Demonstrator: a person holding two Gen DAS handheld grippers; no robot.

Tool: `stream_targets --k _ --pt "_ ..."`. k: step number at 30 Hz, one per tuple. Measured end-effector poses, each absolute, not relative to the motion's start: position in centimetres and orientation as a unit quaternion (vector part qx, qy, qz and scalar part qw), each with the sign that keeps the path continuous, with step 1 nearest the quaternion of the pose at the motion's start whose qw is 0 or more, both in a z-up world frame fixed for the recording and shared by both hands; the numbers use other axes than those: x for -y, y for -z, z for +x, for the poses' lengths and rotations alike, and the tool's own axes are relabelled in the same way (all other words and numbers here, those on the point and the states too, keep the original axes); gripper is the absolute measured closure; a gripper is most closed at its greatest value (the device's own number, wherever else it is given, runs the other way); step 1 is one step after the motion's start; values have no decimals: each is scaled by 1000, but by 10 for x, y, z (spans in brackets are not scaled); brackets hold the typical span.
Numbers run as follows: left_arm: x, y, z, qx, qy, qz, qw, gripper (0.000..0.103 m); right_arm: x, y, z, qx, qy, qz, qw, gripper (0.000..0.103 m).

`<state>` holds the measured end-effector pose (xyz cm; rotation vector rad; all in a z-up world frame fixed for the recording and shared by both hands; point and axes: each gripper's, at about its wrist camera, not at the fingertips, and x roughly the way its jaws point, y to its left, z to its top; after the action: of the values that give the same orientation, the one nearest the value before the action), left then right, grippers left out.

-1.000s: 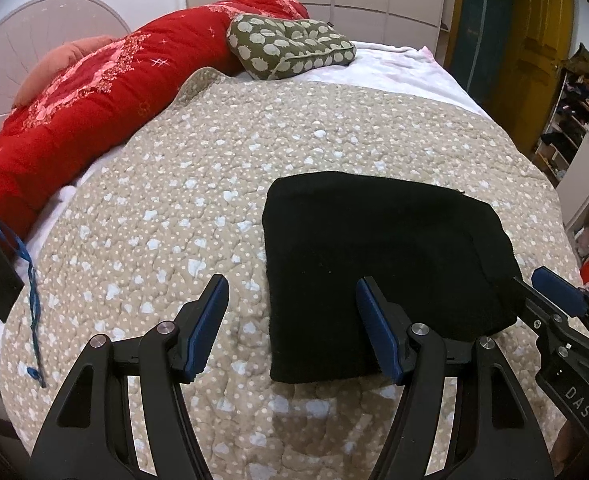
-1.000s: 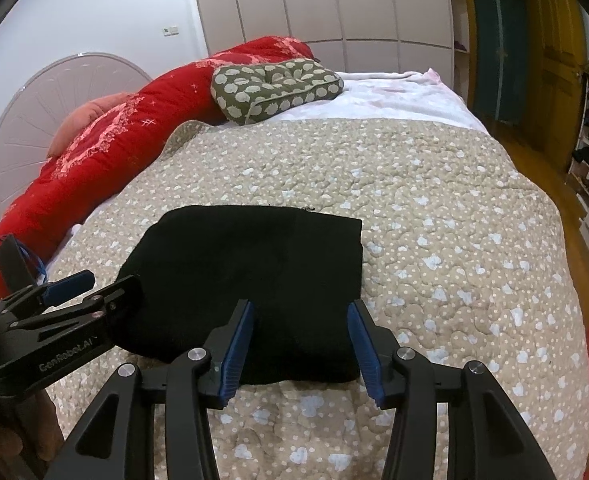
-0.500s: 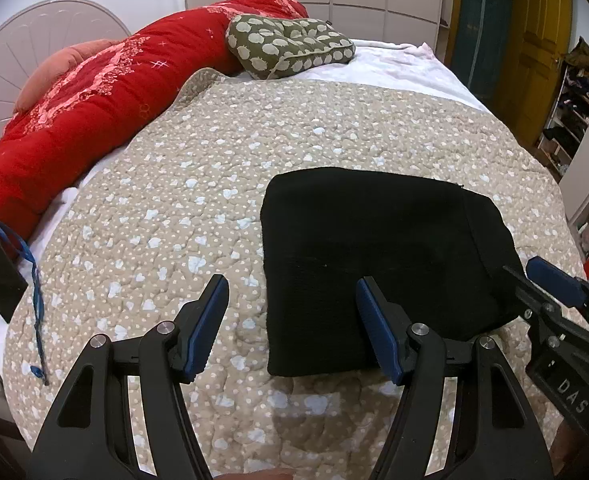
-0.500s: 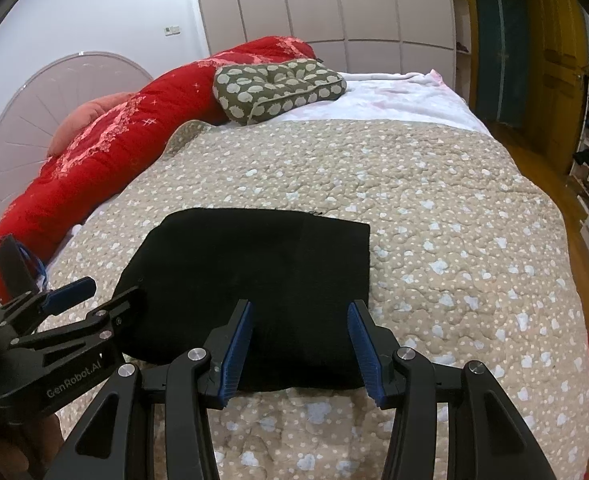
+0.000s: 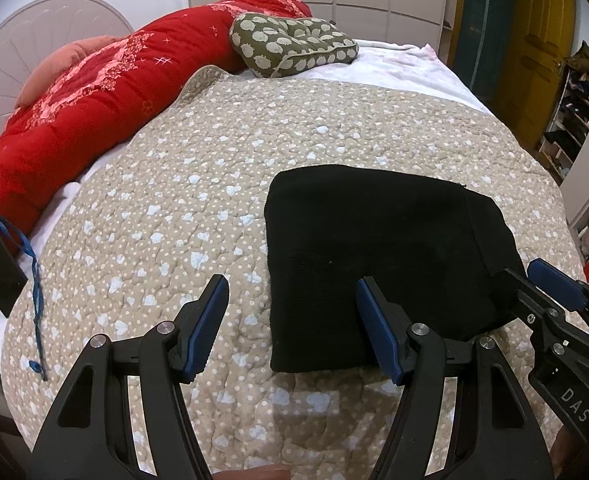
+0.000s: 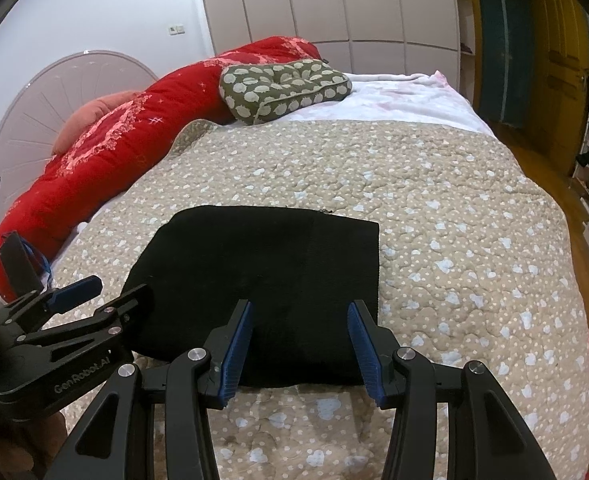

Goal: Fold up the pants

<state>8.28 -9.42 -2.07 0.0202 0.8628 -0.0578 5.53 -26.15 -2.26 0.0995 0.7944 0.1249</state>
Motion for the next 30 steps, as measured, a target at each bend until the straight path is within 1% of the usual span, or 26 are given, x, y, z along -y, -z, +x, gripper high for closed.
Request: stream_targets --k 30 --pt "94 7 55 -407 29 4 913 37 254 9 31 -376 -59 50 923 56"
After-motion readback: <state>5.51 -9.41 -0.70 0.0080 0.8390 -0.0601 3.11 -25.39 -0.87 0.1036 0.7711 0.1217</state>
